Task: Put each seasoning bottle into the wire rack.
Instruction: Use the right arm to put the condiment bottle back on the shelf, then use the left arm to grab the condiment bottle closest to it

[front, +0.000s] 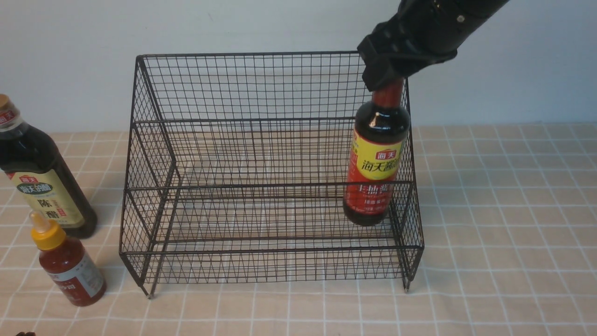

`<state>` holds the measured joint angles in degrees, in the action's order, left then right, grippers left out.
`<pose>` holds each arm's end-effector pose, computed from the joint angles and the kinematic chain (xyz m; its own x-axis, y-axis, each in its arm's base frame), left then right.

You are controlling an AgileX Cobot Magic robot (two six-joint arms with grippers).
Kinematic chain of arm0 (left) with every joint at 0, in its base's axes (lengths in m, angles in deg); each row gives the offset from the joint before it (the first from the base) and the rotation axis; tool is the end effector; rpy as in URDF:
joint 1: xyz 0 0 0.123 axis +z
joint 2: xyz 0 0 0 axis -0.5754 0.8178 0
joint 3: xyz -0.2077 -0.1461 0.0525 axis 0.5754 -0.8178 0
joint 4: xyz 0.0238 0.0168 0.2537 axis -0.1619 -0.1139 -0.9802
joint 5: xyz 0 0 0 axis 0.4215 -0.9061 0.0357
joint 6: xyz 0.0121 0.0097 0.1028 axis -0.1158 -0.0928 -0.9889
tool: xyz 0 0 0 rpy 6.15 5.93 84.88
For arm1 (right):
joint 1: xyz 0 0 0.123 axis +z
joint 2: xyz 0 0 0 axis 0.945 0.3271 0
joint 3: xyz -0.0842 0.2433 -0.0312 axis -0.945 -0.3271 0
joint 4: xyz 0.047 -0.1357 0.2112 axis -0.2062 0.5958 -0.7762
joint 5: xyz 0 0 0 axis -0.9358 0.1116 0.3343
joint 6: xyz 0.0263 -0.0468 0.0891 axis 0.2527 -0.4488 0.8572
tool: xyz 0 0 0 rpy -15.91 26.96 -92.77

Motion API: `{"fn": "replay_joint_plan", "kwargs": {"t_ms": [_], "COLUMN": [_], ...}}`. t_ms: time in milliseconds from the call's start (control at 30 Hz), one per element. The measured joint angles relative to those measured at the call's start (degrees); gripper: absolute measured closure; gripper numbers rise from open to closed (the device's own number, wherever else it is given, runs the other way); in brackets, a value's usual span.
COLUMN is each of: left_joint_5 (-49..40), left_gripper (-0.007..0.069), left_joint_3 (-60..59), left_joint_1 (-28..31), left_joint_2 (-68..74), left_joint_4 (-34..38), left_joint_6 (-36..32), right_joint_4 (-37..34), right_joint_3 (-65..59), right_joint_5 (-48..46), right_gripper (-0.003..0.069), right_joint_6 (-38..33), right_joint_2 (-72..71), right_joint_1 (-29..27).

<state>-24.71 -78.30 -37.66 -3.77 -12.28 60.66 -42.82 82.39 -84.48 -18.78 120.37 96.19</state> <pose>0.0944 -0.0028 0.1666 -0.3031 0.0285 -0.9525 0.0371 0.9991 0.0181 0.3495 0.1860 0.3492 -0.7592 -0.4288 -0.4897 -0.5487 0.8263 0.1270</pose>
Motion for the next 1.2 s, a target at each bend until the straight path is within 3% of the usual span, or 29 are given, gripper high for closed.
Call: {"fn": "replay_joint_plan", "kwargs": {"t_ms": [300,367,600,800,933,1033,1167,1200], "left_joint_5": [0.0,0.0,0.0,0.0,0.0,0.0,0.0,0.0], "left_gripper": [0.0631,0.0631,0.0631,0.0631,0.0631,0.0631,0.0631,0.0631], "left_joint_3": [0.0,0.0,0.0,0.0,0.0,0.0,0.0,0.0], "left_joint_1": [0.0,0.0,0.0,0.0,0.0,0.0,0.0,0.0], "left_joint_2": [0.0,0.0,0.0,0.0,0.0,0.0,0.0,0.0], "left_joint_4": [0.0,0.0,0.0,0.0,0.0,0.0,0.0,0.0], "left_joint_6": [0.0,0.0,0.0,0.0,0.0,0.0,0.0,0.0], "right_joint_4": [-0.1,0.0,3.5,9.2,13.0,14.5,16.1,16.2], "right_joint_3": [-3.2,-3.3,-3.8,-3.8,-3.8,-4.0,-11.5,-12.8], "right_joint_5": [3.2,2.9,2.2,2.0,1.6,1.5,1.5,1.5], "right_gripper": [0.0372,0.0344,0.0108,0.0079,0.0145,0.0241,0.0524,0.0537], "right_joint_6": [0.4,1.8,6.0,6.6,9.3,11.1,14.1,14.4], "right_joint_2": [0.6,0.5,-4.7,-13.3,-25.1,-32.3,-48.9,-50.5], "right_joint_1": [0.0,0.0,0.0,0.0,0.0,0.0,0.0,0.0]}}
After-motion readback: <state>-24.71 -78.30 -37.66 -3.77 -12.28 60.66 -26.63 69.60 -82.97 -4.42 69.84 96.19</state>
